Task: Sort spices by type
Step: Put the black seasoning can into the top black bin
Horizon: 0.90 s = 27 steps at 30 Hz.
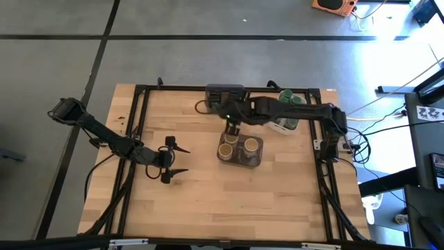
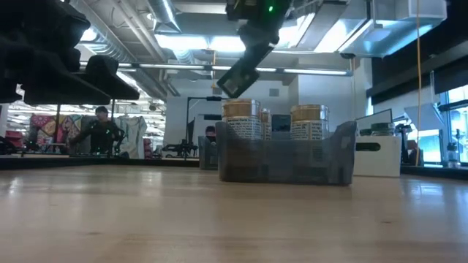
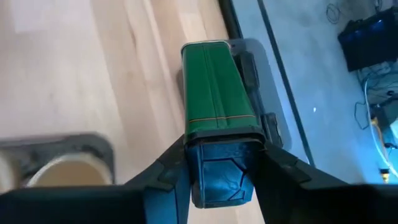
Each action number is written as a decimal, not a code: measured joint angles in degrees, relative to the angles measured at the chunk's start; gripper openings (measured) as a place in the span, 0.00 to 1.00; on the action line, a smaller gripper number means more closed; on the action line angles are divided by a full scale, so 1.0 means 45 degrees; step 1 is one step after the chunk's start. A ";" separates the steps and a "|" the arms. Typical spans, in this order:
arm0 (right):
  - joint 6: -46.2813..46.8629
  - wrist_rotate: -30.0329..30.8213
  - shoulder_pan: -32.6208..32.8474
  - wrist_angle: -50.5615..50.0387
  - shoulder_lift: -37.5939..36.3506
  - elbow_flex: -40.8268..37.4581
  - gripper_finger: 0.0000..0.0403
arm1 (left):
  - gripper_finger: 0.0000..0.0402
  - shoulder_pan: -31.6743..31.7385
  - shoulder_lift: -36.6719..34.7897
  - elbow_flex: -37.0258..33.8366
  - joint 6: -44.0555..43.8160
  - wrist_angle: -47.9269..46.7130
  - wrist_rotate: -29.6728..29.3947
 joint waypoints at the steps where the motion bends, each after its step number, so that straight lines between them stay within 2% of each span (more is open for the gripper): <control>1: -0.0096 -0.0098 -0.0195 0.0136 0.0117 0.0000 0.33 | 0.85 0.0003 0.0000 0.0000 0.0000 -0.0046 -0.0005; 8: -0.1320 -0.0609 -0.1227 0.1379 0.0899 0.0005 0.33 | 0.85 0.0095 -0.0005 0.0005 0.0139 -0.0191 -0.0006; 15: -0.1937 -0.1151 -0.2089 0.1418 0.1888 0.0005 0.33 | 0.85 0.0192 -0.0005 0.0005 0.0189 -0.0221 -0.0005; 27: -0.2519 -0.1681 -0.2447 0.1745 0.2863 -0.0047 0.33 | 0.85 0.0250 -0.0007 0.0005 0.0236 0.0110 -0.0005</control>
